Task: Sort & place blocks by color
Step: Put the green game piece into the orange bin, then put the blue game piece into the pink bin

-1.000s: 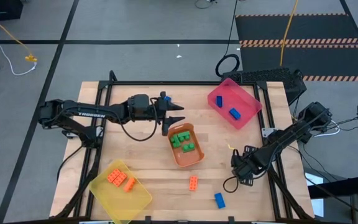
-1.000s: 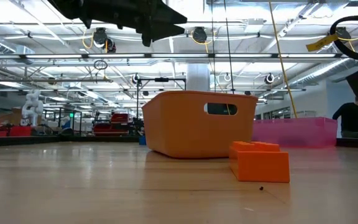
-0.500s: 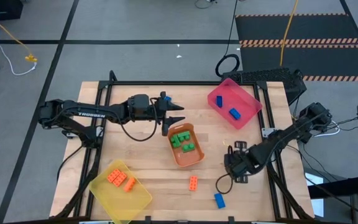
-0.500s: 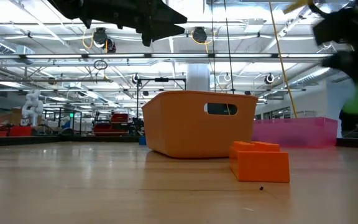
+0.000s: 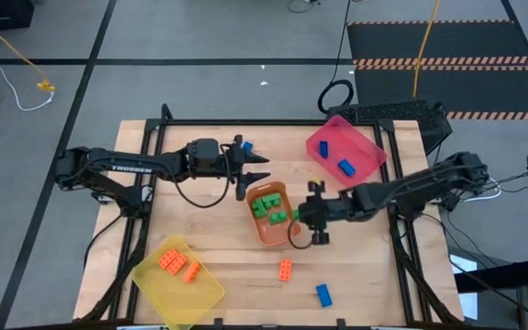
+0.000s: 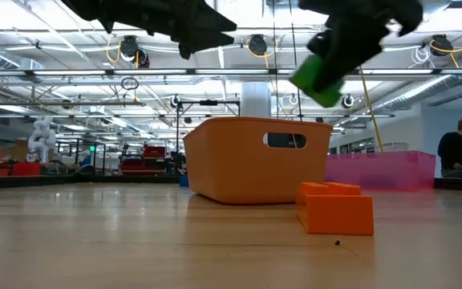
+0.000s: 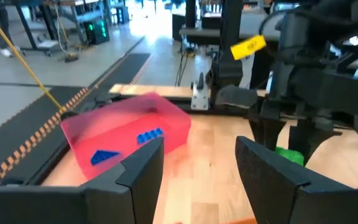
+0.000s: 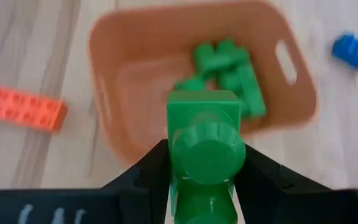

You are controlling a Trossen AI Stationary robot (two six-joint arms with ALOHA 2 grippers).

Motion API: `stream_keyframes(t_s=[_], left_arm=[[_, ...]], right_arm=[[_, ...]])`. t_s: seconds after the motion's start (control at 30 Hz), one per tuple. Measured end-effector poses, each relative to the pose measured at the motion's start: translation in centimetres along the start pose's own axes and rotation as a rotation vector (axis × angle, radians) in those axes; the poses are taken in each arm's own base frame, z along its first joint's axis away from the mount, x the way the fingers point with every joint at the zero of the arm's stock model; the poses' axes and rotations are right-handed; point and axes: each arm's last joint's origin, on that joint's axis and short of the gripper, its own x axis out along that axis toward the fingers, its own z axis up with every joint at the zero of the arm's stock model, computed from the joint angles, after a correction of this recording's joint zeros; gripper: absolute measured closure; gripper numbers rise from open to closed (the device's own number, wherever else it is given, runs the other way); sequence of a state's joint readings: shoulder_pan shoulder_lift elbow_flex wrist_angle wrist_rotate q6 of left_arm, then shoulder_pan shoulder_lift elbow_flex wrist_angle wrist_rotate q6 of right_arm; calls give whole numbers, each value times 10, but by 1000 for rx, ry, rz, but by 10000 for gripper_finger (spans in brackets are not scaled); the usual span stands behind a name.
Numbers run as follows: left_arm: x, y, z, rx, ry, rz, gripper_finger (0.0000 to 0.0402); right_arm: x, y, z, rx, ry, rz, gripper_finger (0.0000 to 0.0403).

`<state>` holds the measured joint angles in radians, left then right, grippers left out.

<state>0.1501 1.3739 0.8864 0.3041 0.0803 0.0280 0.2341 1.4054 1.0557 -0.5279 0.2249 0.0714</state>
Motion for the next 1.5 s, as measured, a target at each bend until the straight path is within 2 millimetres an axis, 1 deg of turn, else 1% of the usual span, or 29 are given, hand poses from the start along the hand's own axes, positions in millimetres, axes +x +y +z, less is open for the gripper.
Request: stream_keyframes(t_s=[0.07,0.17,0.27,0.33,0.43,0.57,0.63,0.73,0.8,0.9,1.0,1.1,1.27,1.37,1.5], left_arm=[[-5,0,-1,-3,35,0,201],[-7,-2,4,3,10,0,202],[-8,-4,0,2,46,-5,202],[-9,-5,0,2,52,-3,201],[-9,-4,-4,1,98,33,202],[-9,-3,-4,0,100,49,202],[-9,-3,-5,-2,103,48,201],[-9,-3,-5,-6,106,48,202],[-9,-4,-6,-8,115,47,202],[-9,-5,-6,-9,119,44,202],[-9,-5,-7,-12,126,42,202],[-9,-6,-8,-12,136,41,202],[-10,-5,-10,-13,161,57,202],[-10,-5,-11,-11,166,64,201],[-9,-5,-9,-7,152,64,202]], right_arm=[[7,-5,5,-19,-37,18,273],[22,-9,12,-25,-74,78,273],[41,-8,12,-38,-60,129,273],[50,-8,9,-44,-32,130,273],[57,-6,7,-46,-12,132,273],[57,-7,9,-43,-28,130,267],[55,-7,10,-36,-41,130,238],[54,-7,14,-10,-78,130,181],[54,-7,15,-6,-90,130,149],[53,-7,15,-1,-90,128,117],[53,-7,14,22,-76,128,101],[48,-7,11,61,-44,130,97],[22,-2,-2,98,64,145,101],[3,6,-12,106,139,159,102],[-15,24,-21,175,202,183,103]])
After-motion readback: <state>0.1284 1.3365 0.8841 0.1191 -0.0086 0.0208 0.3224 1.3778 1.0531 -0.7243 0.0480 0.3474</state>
